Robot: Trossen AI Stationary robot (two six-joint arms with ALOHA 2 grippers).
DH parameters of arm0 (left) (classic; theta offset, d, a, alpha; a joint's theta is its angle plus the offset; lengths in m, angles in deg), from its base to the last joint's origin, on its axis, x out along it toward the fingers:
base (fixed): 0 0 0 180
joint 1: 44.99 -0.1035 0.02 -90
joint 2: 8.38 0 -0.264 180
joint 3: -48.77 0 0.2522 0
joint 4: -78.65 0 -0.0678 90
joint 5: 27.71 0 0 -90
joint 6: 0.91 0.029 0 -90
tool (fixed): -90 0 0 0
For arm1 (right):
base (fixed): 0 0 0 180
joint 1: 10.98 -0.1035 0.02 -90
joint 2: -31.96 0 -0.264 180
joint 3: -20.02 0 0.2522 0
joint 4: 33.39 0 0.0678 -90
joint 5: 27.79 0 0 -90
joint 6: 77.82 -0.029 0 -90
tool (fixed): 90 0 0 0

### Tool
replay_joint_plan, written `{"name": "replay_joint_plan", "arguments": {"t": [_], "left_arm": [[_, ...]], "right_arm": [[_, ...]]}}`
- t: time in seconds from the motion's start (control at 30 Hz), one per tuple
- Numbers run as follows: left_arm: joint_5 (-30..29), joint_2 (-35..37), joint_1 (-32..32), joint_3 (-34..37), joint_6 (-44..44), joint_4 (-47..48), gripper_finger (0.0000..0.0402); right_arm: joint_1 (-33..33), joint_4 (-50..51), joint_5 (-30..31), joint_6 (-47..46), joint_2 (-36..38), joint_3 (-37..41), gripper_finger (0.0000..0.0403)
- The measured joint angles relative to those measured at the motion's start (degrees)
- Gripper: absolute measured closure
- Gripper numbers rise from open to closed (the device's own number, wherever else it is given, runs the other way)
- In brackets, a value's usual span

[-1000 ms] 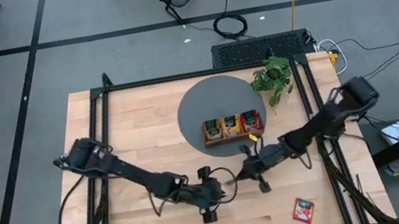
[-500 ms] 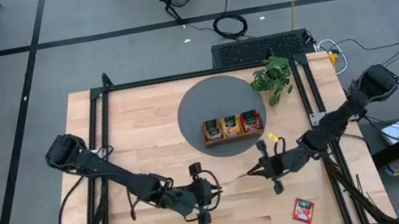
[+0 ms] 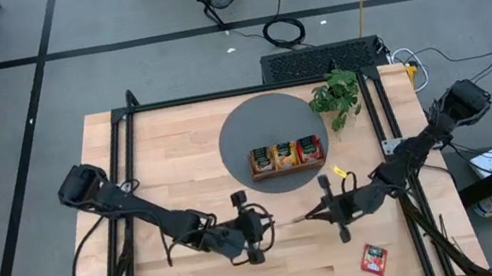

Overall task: Pick & Place Tea
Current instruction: Put the brown tea bag into the left section of the wooden organiser

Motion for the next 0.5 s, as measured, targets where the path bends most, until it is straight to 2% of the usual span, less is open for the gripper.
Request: {"name": "replay_joint_plan", "arguments": {"t": [0.17,0.3,0.43,0.5], "left_arm": [[1.6,-2.6,-1.3,-0.1,2.3,-3.7,0.0260],[3.1,-4.3,-2.9,0.0,0.1,-5.7,0.0182],[13.0,-5.3,-4.5,-0.1,-1.4,-9.1,0.0122],[15.6,-5.4,-4.9,-0.1,-1.4,-9.7,0.0103]], "right_arm": [[-0.9,-0.9,0.0,1.9,0.0,0.0,0.0403],[-0.9,-1.5,0.0,1.8,-0.3,0.0,0.0403],[-0.9,-3.0,0.0,1.2,-1.2,-0.1,0.0403],[-0.9,-3.9,0.0,1.4,-2.0,-0.1,0.0403]]}}
